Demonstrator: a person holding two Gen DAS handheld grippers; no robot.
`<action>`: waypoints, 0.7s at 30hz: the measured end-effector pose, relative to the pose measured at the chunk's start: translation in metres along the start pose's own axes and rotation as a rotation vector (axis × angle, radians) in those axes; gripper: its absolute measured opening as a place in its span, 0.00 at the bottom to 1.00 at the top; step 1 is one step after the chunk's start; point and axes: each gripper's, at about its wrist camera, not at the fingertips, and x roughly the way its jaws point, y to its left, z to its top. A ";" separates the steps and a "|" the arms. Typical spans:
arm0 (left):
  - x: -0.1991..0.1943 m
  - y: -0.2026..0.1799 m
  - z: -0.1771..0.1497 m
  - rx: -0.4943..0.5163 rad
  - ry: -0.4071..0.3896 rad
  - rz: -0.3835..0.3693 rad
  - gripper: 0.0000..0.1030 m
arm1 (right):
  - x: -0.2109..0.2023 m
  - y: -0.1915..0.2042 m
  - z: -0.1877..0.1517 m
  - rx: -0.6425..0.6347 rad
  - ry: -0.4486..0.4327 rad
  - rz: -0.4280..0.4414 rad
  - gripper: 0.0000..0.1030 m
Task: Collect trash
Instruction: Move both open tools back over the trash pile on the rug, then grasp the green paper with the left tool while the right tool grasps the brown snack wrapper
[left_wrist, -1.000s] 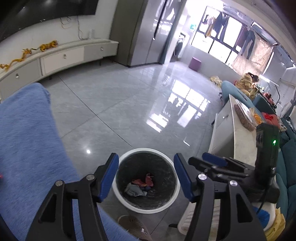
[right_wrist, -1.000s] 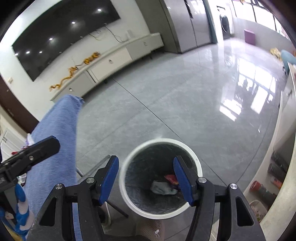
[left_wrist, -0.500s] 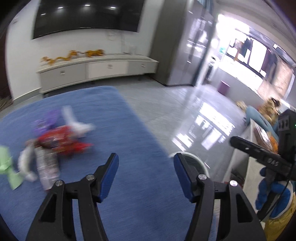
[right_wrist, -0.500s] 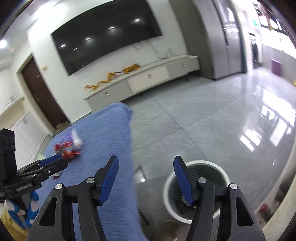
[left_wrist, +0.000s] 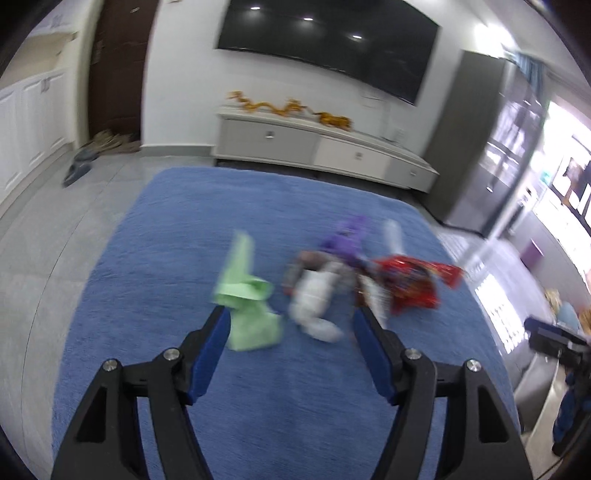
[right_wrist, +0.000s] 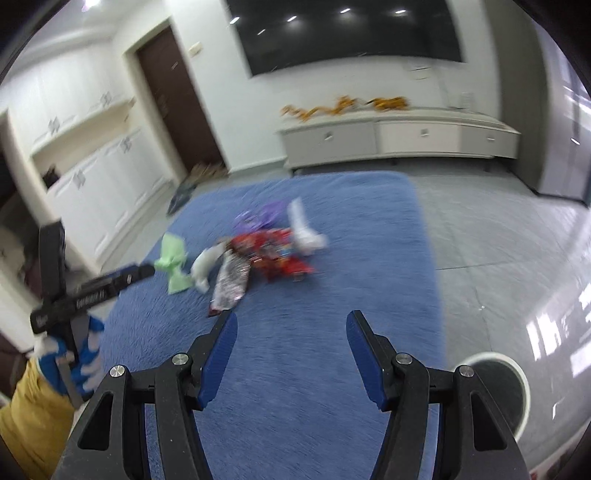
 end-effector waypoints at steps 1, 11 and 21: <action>0.002 0.008 0.001 -0.013 -0.001 0.008 0.66 | 0.015 0.009 0.004 -0.015 0.022 0.018 0.57; 0.053 0.034 0.013 -0.045 0.031 0.037 0.66 | 0.127 0.063 0.029 -0.129 0.162 0.063 0.57; 0.087 0.044 0.009 -0.062 0.073 0.061 0.53 | 0.187 0.059 0.036 -0.105 0.236 0.036 0.57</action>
